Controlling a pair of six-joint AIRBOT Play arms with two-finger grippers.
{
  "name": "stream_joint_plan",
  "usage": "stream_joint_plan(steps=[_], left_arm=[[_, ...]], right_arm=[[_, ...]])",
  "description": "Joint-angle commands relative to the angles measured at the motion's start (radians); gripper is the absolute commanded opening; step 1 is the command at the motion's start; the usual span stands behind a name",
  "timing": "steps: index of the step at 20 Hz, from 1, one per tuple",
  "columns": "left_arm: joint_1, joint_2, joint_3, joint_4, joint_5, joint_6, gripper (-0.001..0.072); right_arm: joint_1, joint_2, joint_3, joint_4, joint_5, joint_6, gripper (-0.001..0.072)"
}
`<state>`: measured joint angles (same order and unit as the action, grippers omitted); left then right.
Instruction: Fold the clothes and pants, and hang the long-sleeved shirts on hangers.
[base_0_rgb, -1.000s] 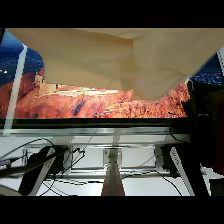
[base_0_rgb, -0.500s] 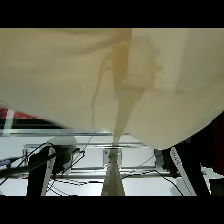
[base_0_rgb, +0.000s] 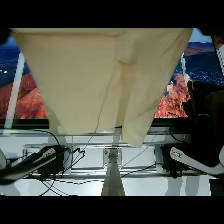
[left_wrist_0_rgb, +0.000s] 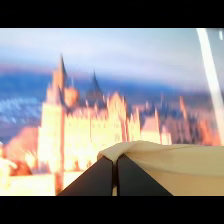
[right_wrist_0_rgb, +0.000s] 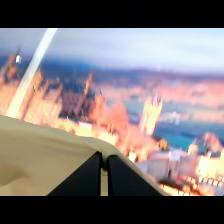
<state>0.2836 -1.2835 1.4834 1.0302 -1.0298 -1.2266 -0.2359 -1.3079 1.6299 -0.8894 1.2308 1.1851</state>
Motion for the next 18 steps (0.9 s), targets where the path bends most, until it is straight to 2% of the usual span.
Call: stream_joint_plan(steps=[1,6,9,11,14,16,18], left_arm=[[-0.105,-0.296,-0.004,-0.014,0.085,0.031,0.0009],[-0.203,-0.463,-0.003,-0.014,0.304,0.031,0.0009],[-0.215,-0.469,-0.003,-0.005,0.313,0.031,0.0009],[-0.201,-0.463,-0.003,0.052,0.251,0.030,0.0009],[-0.170,-0.457,-0.003,0.136,0.037,0.034,0.0009],[-0.164,-0.458,-0.003,0.163,-0.083,0.077,0.0009],[-0.164,-0.458,-0.003,0.209,-0.131,0.086,0.0009]], right_arm=[[0.000,-0.241,-0.012,-0.002,0.012,0.000,0.0014],[0.000,-0.416,-0.012,-0.003,-0.106,0.010,0.0014],[0.000,-0.427,-0.012,-0.073,-0.080,0.009,0.0014],[0.000,-0.427,-0.012,-0.176,0.050,0.010,0.0013],[0.000,-0.426,-0.015,-0.294,0.262,0.006,0.0013],[-0.002,-0.425,-0.043,-0.288,0.290,0.007,0.0014],[0.000,-0.425,-0.091,-0.303,0.297,0.007,0.0013]])
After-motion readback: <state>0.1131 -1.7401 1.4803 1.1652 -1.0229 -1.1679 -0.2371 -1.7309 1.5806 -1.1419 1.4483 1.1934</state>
